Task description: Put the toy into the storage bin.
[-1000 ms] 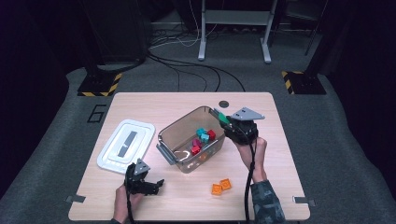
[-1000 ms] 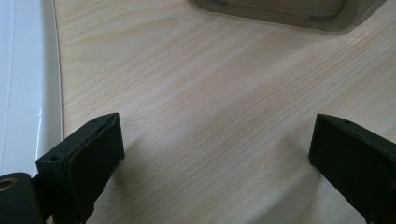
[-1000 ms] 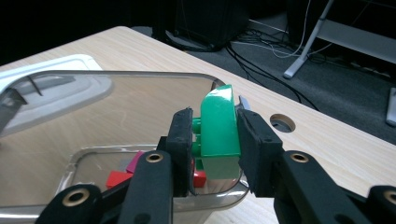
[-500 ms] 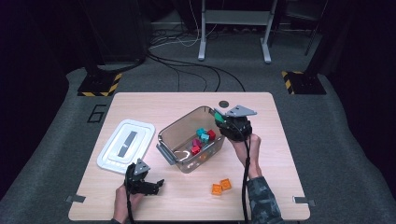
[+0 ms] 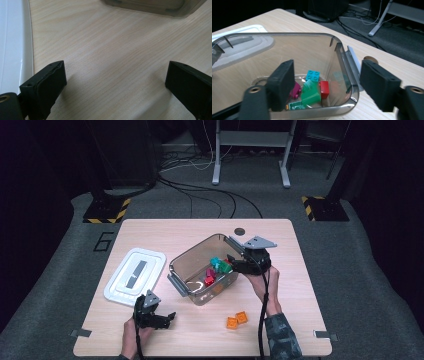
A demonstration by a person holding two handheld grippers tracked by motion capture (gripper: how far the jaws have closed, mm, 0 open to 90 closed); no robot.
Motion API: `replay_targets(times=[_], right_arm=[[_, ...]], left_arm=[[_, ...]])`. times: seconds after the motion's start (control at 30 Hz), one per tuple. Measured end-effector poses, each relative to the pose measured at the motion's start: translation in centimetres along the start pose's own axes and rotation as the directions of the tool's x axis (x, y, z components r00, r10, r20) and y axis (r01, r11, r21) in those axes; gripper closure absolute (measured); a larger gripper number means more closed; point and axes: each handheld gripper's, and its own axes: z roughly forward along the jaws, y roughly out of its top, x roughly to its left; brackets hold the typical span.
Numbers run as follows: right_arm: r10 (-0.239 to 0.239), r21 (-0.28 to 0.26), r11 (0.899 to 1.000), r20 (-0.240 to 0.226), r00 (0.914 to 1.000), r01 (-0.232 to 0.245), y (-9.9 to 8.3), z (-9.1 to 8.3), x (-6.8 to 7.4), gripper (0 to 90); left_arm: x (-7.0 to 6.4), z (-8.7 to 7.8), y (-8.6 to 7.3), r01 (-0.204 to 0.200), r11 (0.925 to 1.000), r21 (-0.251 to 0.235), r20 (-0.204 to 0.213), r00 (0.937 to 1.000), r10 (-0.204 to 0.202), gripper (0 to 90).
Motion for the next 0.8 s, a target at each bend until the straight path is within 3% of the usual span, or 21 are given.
replay_targets(times=[0.13,0.43,0.8], right_arm=[[0.01,-0.002,1.0,-0.013,0.9999,-0.01,-0.7,-0.9,-0.1,14.5],[0.029,-0.015,0.999,-0.047,0.9985,-0.03,-3.4,-2.8,0.0,8.1],[0.054,0.063,0.997,-0.055,0.997,-0.051,-7.2,-3.4,1.0,0.8]], left_arm=[[0.0,0.0,0.0,0.004,1.0,-0.004,-0.001,1.0,-0.004,3.2],[0.0,0.0,0.0,0.004,1.0,-0.004,-0.001,1.0,-0.004,3.2],[0.0,0.0,0.0,0.005,1.0,-0.005,-0.001,1.0,-0.005,3.2]])
